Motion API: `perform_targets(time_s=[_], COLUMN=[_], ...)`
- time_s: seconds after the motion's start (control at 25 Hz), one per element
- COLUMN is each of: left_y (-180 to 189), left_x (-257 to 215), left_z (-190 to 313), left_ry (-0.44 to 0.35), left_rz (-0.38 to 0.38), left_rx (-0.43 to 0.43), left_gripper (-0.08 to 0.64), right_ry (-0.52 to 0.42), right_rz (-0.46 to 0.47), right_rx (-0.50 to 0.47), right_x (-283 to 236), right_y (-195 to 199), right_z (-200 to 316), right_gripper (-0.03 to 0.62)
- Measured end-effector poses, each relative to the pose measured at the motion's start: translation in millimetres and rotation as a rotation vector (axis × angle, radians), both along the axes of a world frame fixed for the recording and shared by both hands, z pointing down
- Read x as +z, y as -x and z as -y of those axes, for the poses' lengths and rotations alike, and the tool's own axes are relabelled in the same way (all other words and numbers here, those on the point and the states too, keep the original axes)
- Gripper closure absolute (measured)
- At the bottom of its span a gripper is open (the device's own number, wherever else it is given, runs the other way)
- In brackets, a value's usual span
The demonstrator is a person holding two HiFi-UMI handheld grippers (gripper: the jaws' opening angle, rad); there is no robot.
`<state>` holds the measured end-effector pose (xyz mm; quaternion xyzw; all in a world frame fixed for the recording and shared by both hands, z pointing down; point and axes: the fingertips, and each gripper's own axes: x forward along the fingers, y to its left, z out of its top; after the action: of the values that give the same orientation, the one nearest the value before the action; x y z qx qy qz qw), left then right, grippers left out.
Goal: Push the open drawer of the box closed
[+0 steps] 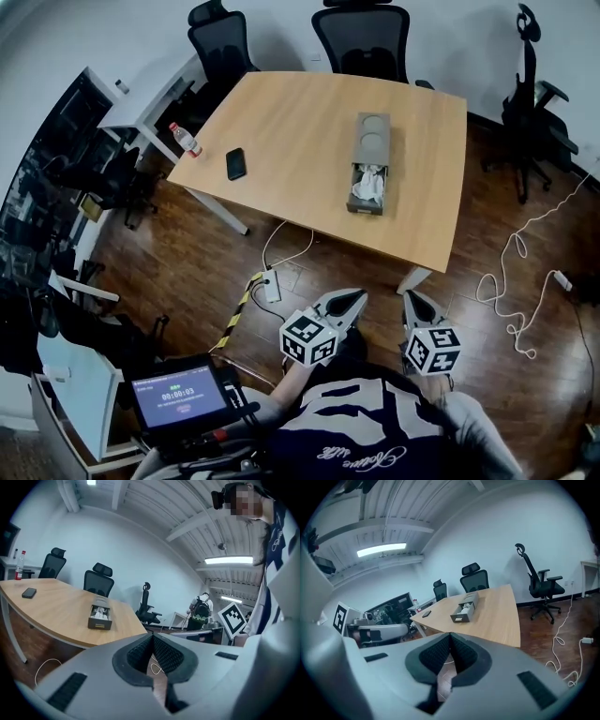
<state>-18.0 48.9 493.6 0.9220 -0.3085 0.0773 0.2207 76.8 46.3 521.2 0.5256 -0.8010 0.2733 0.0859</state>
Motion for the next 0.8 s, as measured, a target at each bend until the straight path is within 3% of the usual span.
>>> perform_targets(time_s=[0.48, 0.8], left_y=[67, 68], left_x=[14, 60], left_z=[123, 180], left_ry=[0.042, 0.086], left_rz=[0.001, 0.031], left_rx=[0.042, 0.078], left_gripper=[0.558, 0.558], right_ry=[0.012, 0.044], right_rz=[0.018, -0.010], right_rx=[0.143, 0.246], right_x=[-4, 2], right_y=[37, 24], right_z=[114, 132], right_gripper=[0.594, 0.594])
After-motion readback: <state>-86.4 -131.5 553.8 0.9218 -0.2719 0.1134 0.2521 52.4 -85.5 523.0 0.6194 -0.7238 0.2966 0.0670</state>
